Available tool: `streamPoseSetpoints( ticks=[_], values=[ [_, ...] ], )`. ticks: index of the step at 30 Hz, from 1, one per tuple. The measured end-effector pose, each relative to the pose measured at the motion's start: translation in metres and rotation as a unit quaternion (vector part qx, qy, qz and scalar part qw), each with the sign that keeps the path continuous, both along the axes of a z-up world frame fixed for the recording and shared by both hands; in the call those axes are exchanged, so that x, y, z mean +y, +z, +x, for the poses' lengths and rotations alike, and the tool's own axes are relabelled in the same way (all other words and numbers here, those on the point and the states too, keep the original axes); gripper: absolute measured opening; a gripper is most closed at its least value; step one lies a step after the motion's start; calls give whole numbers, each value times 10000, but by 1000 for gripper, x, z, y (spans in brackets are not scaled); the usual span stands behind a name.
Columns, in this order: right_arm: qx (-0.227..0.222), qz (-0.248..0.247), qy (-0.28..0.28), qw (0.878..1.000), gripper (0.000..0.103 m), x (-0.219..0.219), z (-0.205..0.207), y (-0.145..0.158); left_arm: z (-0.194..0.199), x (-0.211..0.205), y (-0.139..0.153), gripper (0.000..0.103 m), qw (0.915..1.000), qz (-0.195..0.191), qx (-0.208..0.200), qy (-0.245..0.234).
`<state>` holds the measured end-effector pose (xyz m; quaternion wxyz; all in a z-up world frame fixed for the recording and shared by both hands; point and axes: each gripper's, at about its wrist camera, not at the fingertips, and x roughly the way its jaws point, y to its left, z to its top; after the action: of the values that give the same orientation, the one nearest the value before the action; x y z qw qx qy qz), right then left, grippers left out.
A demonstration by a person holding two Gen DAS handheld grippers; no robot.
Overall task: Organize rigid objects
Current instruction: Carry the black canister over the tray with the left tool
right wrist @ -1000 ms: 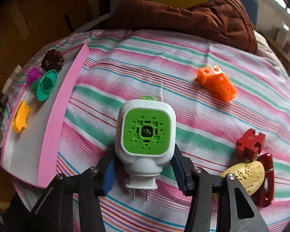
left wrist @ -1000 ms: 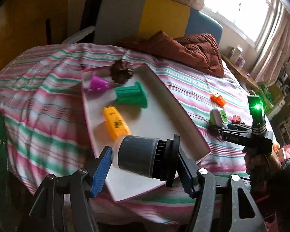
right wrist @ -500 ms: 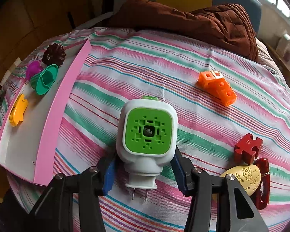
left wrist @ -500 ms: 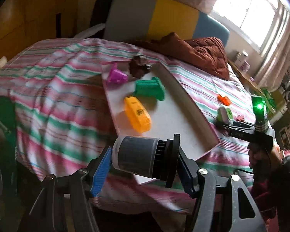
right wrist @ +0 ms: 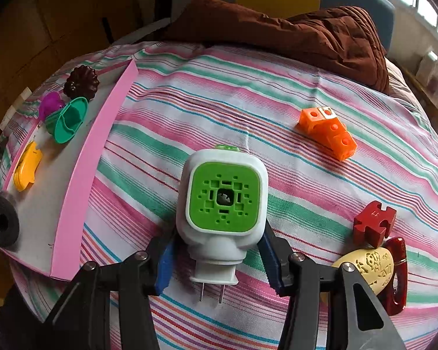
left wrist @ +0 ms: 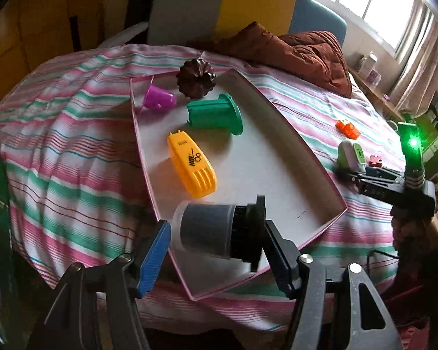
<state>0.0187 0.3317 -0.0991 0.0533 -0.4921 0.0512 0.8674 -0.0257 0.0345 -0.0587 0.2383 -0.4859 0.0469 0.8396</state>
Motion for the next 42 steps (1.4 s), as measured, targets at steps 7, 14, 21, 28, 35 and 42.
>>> streamPoseSetpoints(
  ticks=[7,14,21,28,35,42],
  values=[
    [11,-9,-3,10000,53,0,0,0,2,-2,2,65,10000,55,15,6],
    [29,23,-11,10000,53,0,0,-1,3,-8,16,65,9996,107,216,110],
    [78,92,-70,9999,49,-2,1,-1,2,-16,24,65,9989,68,370,285],
    [-41,114,-163,9998,48,-7,2,0,4,-24,28,65,9978,26,545,369],
    [-200,111,-172,9996,48,-15,4,2,3,-31,25,65,9978,69,463,468],
    [-248,-49,-312,9992,48,-17,5,4,2,-41,23,65,9971,106,417,631]
  ],
)
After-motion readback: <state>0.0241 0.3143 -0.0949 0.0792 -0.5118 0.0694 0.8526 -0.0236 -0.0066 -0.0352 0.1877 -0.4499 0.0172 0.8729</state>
